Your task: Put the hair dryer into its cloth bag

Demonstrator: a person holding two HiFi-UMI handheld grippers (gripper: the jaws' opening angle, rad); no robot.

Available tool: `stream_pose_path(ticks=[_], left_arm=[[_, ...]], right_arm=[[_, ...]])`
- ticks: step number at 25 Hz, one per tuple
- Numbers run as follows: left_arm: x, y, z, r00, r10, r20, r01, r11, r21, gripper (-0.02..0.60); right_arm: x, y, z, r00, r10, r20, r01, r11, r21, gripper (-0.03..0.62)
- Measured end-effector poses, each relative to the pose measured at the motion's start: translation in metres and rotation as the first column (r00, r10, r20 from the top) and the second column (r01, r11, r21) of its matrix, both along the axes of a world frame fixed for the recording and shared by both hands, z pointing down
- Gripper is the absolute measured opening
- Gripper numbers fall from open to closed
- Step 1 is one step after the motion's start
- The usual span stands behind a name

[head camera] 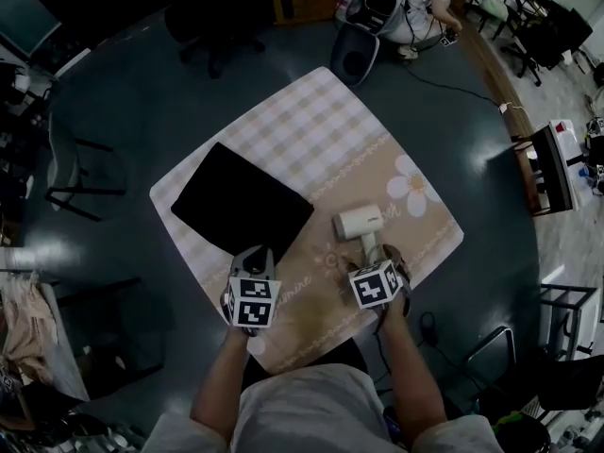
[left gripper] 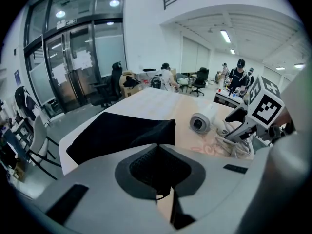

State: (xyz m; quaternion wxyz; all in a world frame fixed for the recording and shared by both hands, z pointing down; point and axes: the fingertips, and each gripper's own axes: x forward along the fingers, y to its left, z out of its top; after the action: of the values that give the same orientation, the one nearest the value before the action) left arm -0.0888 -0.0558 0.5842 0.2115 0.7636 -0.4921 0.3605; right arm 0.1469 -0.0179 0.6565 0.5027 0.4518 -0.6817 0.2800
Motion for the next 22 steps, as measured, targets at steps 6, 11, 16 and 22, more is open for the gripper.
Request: stream_pose_path(ticks=[6, 11, 16, 22], left_arm=[[-0.003, -0.001, -0.001, 1.0, 0.0, -0.008, 0.0, 1.0, 0.003, 0.015], [-0.004, -0.001, 0.003, 1.0, -0.008, -0.015, 0.008, 1.0, -0.01, 0.015], [0.001, -0.003, 0.004, 1.0, 0.002, -0.025, -0.002, 1.0, -0.012, 0.015], [0.005, -0.003, 0.008, 0.999, 0.0, -0.034, -0.001, 1.0, -0.015, 0.015]], right_arm=[[-0.004, 0.001, -0.046, 0.978, 0.073, 0.195, -0.084, 0.995, 0.048, 0.385], [-0.027, 0.025, -0.045, 0.989, 0.002, 0.146, -0.006, 1.0, 0.023, 0.387], [-0.015, 0.018, -0.009, 0.999, 0.029, 0.017, -0.029, 1.0, -0.012, 0.407], [-0.011, 0.008, 0.005, 0.999, 0.01, 0.041, -0.009, 0.999, -0.035, 0.41]])
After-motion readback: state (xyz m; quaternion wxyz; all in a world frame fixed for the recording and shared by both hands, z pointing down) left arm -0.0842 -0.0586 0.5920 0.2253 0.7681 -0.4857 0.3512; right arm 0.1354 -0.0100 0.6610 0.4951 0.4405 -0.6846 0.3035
